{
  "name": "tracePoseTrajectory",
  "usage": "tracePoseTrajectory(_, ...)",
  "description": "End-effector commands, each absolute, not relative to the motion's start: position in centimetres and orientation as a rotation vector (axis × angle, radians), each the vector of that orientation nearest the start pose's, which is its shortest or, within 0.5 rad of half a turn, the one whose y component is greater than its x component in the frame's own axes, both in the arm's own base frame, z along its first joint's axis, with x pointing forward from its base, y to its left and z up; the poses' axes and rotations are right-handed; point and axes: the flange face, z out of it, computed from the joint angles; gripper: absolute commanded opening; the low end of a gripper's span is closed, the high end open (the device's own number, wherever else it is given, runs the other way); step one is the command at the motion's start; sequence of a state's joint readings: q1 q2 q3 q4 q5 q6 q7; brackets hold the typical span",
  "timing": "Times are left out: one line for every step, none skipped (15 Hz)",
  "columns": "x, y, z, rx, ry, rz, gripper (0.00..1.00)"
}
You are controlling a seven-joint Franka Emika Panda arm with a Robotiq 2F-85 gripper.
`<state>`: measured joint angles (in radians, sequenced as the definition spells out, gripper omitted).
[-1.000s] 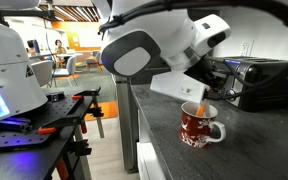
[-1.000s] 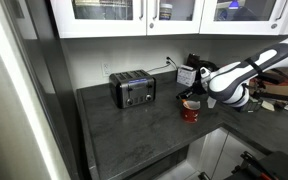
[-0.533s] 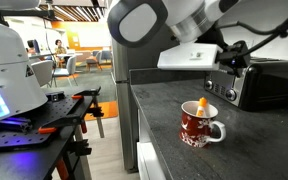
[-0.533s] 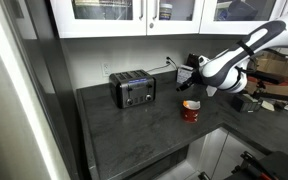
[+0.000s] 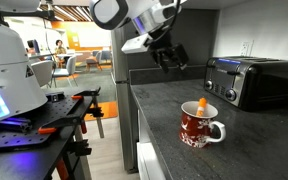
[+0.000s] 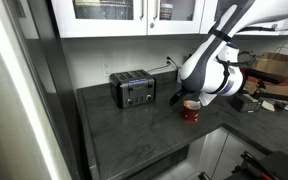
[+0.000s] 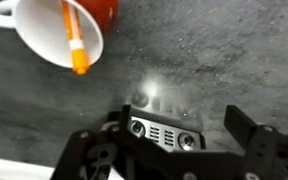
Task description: Put the yellow marker in the mug cup
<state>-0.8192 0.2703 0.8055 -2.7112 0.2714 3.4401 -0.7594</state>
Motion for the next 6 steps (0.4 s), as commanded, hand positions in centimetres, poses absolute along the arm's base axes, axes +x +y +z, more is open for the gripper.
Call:
tracePoseTrajectory(40.4, -0.1, 25.0, -3.101, -0.41, -0.705, 1.0)
tracePoseTrajectory(39.0, -0.1, 25.3, -3.115, -0.363, -0.668, 1.0)
tracePoseTrajectory(40.2, -1.6, 26.3, -3.077, -0.322, -0.654, 1.0)
tracePoseTrajectory(39.2, -4.0, 24.0, -3.108, -0.301, -0.592, 1.0)
tracePoseTrajectory(39.1, -5.0, 21.3, -3.133, -0.287, -0.563, 1.0)
tracePoseTrajectory(38.8, -4.9, 20.9, -3.132, -0.299, -0.543, 1.0)
